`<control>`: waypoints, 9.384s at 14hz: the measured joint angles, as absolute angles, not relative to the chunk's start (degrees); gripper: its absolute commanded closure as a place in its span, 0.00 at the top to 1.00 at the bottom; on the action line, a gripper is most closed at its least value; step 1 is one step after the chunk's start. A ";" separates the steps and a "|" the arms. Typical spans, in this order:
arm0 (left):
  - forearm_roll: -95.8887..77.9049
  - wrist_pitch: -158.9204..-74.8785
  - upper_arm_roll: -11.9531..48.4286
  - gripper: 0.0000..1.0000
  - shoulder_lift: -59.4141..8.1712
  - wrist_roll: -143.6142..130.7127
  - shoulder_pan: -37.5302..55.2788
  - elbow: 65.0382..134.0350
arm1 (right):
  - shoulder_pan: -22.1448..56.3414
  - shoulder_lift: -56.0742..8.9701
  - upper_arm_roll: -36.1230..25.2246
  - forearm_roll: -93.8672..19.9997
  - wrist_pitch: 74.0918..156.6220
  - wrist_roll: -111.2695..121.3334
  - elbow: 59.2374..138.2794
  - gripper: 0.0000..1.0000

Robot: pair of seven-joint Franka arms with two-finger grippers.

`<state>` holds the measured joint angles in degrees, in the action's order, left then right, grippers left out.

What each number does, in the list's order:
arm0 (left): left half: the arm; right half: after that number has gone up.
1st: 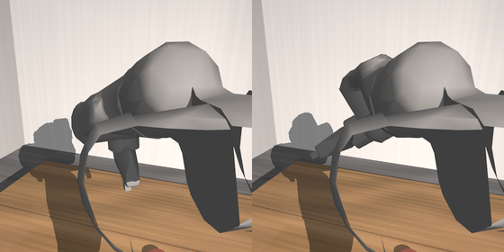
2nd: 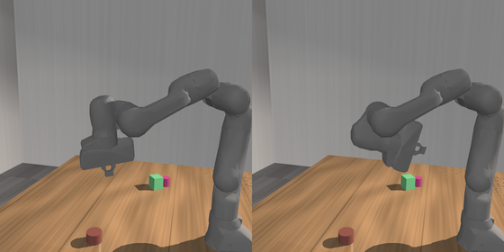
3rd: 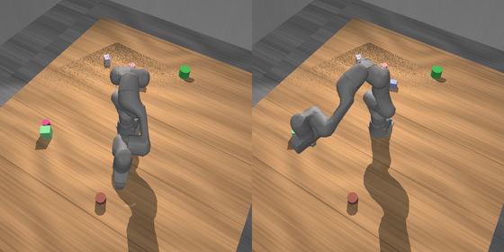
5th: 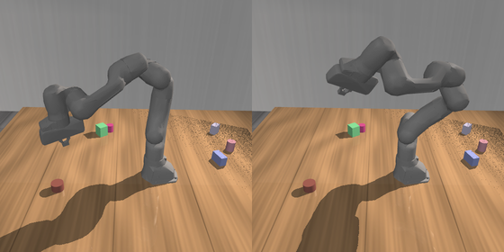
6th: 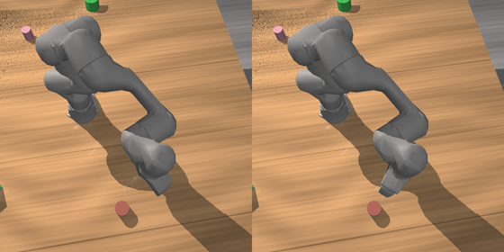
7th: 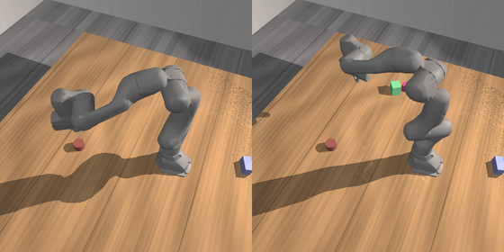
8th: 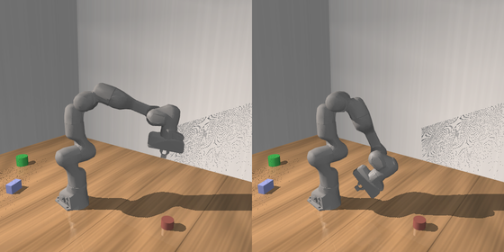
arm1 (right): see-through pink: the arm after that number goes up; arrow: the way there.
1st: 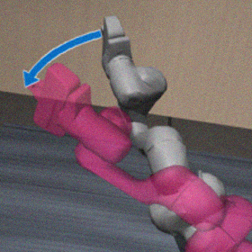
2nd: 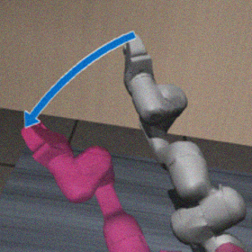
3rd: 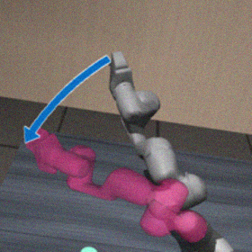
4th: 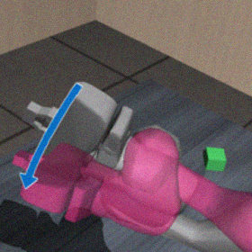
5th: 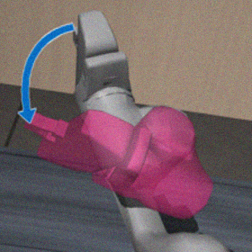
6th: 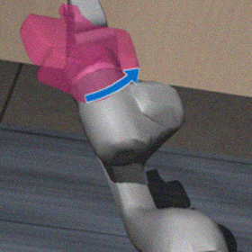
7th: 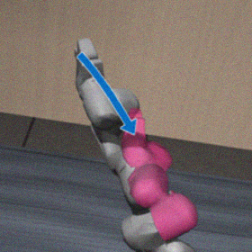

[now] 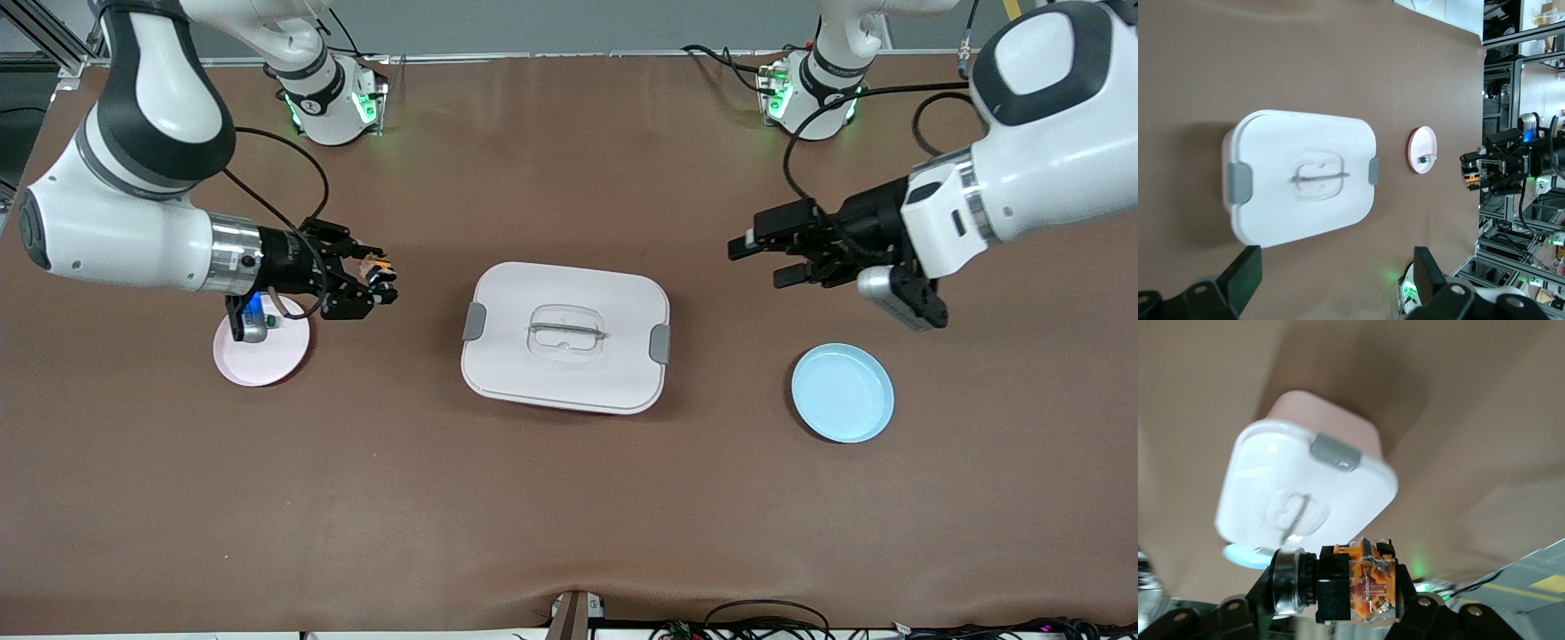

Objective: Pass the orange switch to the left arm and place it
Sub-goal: 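Lift the switch with the right gripper while the left gripper approaches, then carry the switch over the box toward the left gripper, then close the left gripper on the switch while the right gripper holds, then open the right gripper and withdraw while the left gripper carries switch, then lower the switch onto the light-blue plate with the left gripper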

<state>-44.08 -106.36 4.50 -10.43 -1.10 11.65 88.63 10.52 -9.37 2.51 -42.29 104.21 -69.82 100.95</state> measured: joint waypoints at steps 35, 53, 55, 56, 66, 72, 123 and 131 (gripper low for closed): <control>-50.37 -131.54 4.30 0.19 -20.07 -2.05 29.50 88.49 | 30.65 -20.81 2.18 -46.91 129.58 -102.06 85.31 0.00; -50.67 -135.08 4.33 0.00 -20.31 -2.13 30.19 88.45 | 31.00 -26.51 1.98 -40.39 128.84 -106.58 77.51 1.00; -50.47 -134.98 4.15 0.00 -19.63 -2.09 29.94 88.76 | 30.81 -26.53 1.45 -40.17 126.85 -106.58 77.05 1.00; -49.52 -134.95 4.08 0.00 -18.99 -2.06 29.81 89.22 | 30.49 -26.52 1.21 -40.09 125.74 -106.49 76.60 1.00; -30.04 -126.02 3.71 0.00 -2.69 -2.41 20.84 98.26 | 24.78 -26.54 0.78 -34.02 112.23 -89.24 75.14 1.00; -24.72 -110.49 3.25 0.00 1.83 -4.13 11.91 96.27 | 19.30 -26.47 0.66 -27.61 99.56 -64.67 74.20 1.00; 12.55 -138.78 3.93 0.00 -32.04 -93.51 1.25 110.05 | -4.83 -25.85 1.07 4.66 70.58 5.29 74.02 1.00; 13.32 -138.96 3.93 1.00 -32.25 -93.50 1.25 109.82 | -5.05 -25.83 1.02 4.70 70.38 5.29 73.92 1.00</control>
